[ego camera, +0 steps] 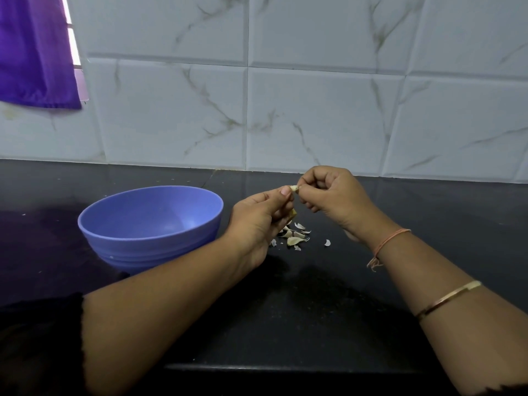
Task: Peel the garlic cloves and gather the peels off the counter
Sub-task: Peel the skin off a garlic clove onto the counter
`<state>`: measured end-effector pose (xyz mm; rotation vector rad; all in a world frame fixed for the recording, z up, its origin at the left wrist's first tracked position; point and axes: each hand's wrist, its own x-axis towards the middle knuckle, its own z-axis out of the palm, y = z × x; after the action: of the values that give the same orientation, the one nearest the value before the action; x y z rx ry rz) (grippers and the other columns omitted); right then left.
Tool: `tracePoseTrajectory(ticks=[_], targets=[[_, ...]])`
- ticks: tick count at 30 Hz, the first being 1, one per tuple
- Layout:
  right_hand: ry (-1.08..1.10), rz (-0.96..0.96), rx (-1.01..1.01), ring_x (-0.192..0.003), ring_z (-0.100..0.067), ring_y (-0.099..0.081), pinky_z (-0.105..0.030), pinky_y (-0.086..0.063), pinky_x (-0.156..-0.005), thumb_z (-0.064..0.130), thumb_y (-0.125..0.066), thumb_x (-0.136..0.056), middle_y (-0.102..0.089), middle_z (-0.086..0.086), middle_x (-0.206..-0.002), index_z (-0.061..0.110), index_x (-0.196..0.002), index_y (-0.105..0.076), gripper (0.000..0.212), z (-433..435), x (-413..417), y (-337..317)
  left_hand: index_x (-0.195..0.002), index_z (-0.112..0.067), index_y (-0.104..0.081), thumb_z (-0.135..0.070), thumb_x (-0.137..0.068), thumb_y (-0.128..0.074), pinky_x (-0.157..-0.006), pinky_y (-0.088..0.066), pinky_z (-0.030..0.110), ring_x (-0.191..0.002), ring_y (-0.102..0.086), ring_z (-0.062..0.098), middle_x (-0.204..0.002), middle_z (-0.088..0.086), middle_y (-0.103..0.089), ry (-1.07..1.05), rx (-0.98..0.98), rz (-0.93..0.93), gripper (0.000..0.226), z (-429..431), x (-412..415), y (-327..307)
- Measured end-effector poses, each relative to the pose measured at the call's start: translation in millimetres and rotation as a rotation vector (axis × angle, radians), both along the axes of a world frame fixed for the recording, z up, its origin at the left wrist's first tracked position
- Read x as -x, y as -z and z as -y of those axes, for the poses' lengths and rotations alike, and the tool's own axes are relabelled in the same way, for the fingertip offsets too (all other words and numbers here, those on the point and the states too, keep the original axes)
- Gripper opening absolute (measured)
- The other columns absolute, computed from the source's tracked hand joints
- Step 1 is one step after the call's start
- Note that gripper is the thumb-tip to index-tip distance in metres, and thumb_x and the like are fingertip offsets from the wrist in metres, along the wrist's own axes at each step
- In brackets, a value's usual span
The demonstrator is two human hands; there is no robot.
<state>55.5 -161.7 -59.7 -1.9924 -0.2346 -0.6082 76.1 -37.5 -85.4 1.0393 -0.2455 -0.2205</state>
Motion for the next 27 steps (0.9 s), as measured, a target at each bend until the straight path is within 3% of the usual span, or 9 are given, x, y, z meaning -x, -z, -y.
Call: tracePoseTrajectory(ticks=[3,8,11,16,21,24,27], targets=[[0.032,-0.006,-0.001,-0.059,-0.014,-0.05,-0.025,-0.042,-0.057,0.005,-0.06,-0.078,-0.056,-0.006,-0.061,0.011,-0.067,-0.06,0.012,1.4,-1.4,0.9,-0.08,-0.007,-0.066,-0.01,-0.085,-0.061,-0.073,-0.055,0.02,-0.055,-0.059,0.002,-0.057,-0.003,-0.062,0.033,0.014,-0.001,0.008,0.1,0.9,-1.4],[0.084,-0.014,-0.014,-0.057,-0.012,-0.048,-0.02,-0.042,-0.053,0.008,-0.062,-0.079,-0.056,-0.008,-0.062,0.008,-0.068,-0.06,0.011,5.5,-1.5,1.0,-0.081,-0.008,-0.066,-0.013,-0.085,-0.061,-0.065,-0.056,0.018,-0.061,-0.057,0.004,-0.058,-0.004,-0.062,0.071,0.035,-0.002,0.008,-0.3,2.5,-2.3],[0.11,-0.104,0.0,-0.053,-0.01,-0.047,-0.017,-0.041,-0.049,0.012,-0.063,-0.081,-0.055,-0.003,-0.059,0.01,-0.065,-0.056,0.018,8.7,-1.0,0.9,-0.085,-0.01,-0.066,-0.016,-0.085,-0.062,-0.063,-0.056,0.018,-0.06,-0.058,0.003,-0.064,-0.006,-0.065,0.061,0.055,-0.025,0.008,-2.5,1.3,-2.3],[0.004,-0.235,-0.087,-0.05,-0.012,-0.048,-0.023,-0.04,-0.053,0.013,-0.049,-0.086,-0.057,-0.002,-0.054,0.008,-0.063,-0.06,0.026,6.1,1.8,-3.0,-0.081,-0.015,-0.068,-0.025,-0.085,-0.063,-0.063,-0.054,0.017,-0.063,-0.057,0.002,-0.065,-0.009,-0.064,0.031,0.032,-0.043,0.012,-2.6,0.1,-1.9],[-0.126,-0.068,-0.131,-0.053,-0.009,-0.05,-0.018,-0.045,-0.051,0.006,-0.068,-0.08,-0.056,0.0,-0.062,0.009,-0.074,-0.056,0.013,4.9,3.7,-1.7,-0.077,-0.016,-0.067,-0.028,-0.084,-0.064,-0.058,-0.053,0.016,-0.062,-0.055,0.003,-0.06,-0.01,-0.063,0.005,0.024,-0.051,0.014,-1.5,-0.4,-1.7],[-0.154,-0.02,-0.137,-0.07,-0.009,-0.055,-0.02,-0.051,-0.059,0.0,-0.067,-0.078,-0.058,-0.001,-0.079,0.013,-0.081,-0.058,0.017,4.3,1.6,-0.7,-0.076,-0.016,-0.065,-0.028,-0.084,-0.064,-0.059,-0.053,0.016,-0.061,-0.055,0.003,-0.059,-0.01,-0.063,-0.001,0.015,-0.055,0.015,-1.2,-0.3,-1.7],[-0.152,0.027,-0.104,-0.075,-0.011,-0.057,-0.02,-0.051,-0.061,0.002,-0.067,-0.079,-0.062,-0.004,-0.082,0.01,-0.085,-0.064,0.011,1.7,1.1,-0.6,-0.076,-0.016,-0.064,-0.029,-0.085,-0.063,-0.061,-0.052,0.016,-0.061,-0.055,0.002,-0.059,-0.01,-0.062,-0.004,-0.003,-0.051,0.016,-1.3,-0.2,-1.1]])
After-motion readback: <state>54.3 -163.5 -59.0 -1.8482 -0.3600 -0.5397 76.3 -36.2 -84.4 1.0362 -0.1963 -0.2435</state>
